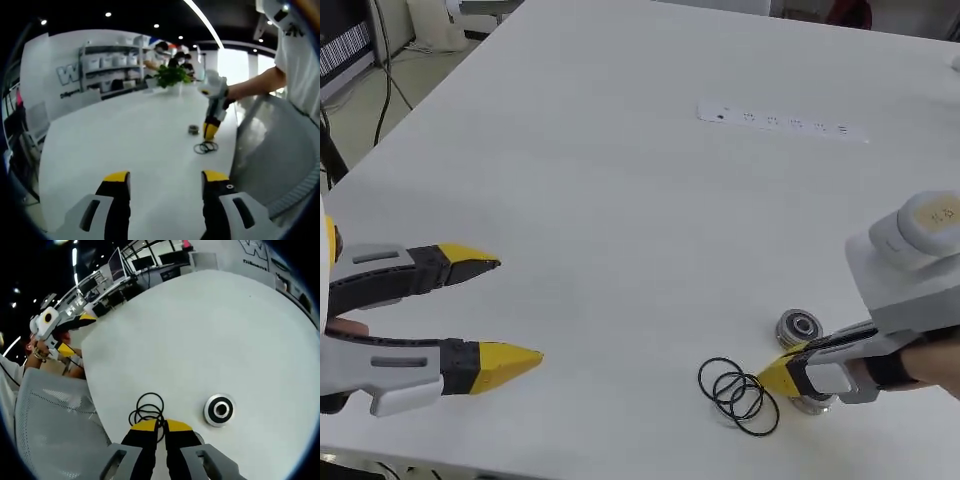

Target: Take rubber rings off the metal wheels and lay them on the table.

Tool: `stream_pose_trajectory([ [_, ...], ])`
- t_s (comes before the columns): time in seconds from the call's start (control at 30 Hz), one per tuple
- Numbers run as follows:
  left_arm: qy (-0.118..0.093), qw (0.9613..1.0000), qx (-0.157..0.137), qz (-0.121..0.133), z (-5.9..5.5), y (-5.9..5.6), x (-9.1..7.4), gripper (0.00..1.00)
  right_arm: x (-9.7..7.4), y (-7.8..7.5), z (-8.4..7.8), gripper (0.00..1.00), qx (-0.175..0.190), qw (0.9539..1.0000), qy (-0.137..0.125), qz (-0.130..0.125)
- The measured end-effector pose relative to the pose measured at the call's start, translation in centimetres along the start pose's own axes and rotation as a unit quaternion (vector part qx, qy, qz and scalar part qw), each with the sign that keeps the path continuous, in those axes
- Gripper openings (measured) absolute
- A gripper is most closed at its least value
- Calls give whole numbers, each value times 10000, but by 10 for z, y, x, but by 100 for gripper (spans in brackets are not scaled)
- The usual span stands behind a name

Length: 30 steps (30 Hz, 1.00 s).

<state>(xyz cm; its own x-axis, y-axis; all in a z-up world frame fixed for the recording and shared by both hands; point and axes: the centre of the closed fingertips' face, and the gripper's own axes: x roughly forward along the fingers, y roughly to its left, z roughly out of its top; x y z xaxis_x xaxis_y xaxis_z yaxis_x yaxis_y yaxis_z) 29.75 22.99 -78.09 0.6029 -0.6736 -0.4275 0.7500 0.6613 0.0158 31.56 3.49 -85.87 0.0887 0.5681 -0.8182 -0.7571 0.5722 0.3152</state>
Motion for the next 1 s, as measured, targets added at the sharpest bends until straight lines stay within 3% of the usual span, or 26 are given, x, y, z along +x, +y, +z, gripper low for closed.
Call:
stream_pose_trajectory([
  [0.43,-20,10000,37,-34,3,-3,0,59,-15,-2,4,2,88,9997,-235,-12],
  [1.0,-22,9997,177,-154,14,-15,5,59,-53,0,15,8,-120,9954,-949,-55],
])
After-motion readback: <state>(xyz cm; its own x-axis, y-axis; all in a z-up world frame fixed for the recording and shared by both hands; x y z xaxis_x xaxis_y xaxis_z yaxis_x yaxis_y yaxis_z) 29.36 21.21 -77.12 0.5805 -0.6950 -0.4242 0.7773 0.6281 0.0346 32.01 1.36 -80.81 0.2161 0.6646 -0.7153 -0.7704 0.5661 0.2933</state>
